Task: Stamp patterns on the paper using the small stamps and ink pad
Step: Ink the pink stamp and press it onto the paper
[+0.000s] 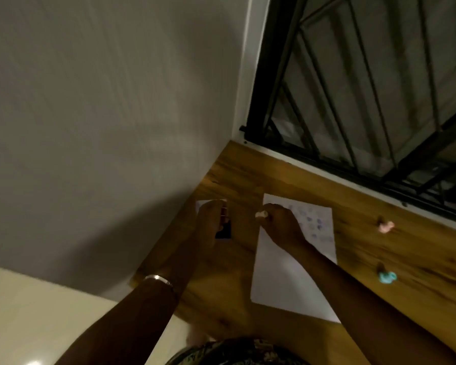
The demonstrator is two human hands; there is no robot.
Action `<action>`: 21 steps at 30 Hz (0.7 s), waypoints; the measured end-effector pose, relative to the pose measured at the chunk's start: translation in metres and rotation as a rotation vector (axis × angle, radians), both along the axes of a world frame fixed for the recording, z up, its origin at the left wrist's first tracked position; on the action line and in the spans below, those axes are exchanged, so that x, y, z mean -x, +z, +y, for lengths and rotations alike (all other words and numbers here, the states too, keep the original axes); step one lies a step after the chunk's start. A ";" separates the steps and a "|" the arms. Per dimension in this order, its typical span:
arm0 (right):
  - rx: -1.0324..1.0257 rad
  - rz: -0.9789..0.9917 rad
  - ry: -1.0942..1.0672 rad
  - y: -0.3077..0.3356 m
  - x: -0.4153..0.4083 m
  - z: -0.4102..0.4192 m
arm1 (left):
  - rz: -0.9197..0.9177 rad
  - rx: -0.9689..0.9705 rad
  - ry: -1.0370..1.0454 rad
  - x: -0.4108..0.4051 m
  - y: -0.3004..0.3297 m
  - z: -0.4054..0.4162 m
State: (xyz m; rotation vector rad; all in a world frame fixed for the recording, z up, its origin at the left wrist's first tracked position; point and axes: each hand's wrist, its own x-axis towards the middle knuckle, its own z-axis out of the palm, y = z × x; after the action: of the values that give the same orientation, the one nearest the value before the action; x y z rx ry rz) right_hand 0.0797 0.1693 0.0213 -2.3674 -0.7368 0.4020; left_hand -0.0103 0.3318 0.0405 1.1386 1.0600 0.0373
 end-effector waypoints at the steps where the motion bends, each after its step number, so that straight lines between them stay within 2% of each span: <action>1: 0.050 -0.032 -0.059 0.000 -0.006 -0.014 | 0.013 -0.079 -0.100 -0.008 -0.002 -0.010; 3: 0.107 -0.079 -0.166 0.001 -0.010 -0.045 | -0.054 -0.301 -0.306 -0.015 -0.007 -0.038; 6: 0.138 -0.214 -0.248 -0.007 -0.011 -0.088 | -0.137 -0.527 -0.601 -0.015 -0.009 -0.083; 8: 0.203 -0.241 -0.289 -0.011 -0.009 -0.110 | -0.141 -0.757 -0.870 -0.016 -0.017 -0.106; 10: 0.249 -0.270 -0.292 -0.015 -0.006 -0.124 | -0.122 -0.886 -1.061 -0.013 -0.024 -0.126; 15: 0.211 -0.237 -0.305 -0.007 0.001 -0.132 | -0.038 -1.124 -1.303 -0.003 -0.040 -0.163; 21: 0.207 -0.214 -0.293 -0.011 -0.002 -0.123 | 0.066 -1.209 -1.424 -0.006 -0.043 -0.169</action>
State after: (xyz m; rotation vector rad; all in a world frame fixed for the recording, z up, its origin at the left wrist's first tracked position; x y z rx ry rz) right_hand 0.0813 0.0461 0.0103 -2.6934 -0.4458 0.1046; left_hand -0.0042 0.1633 -0.0029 2.7799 -0.0548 -0.5522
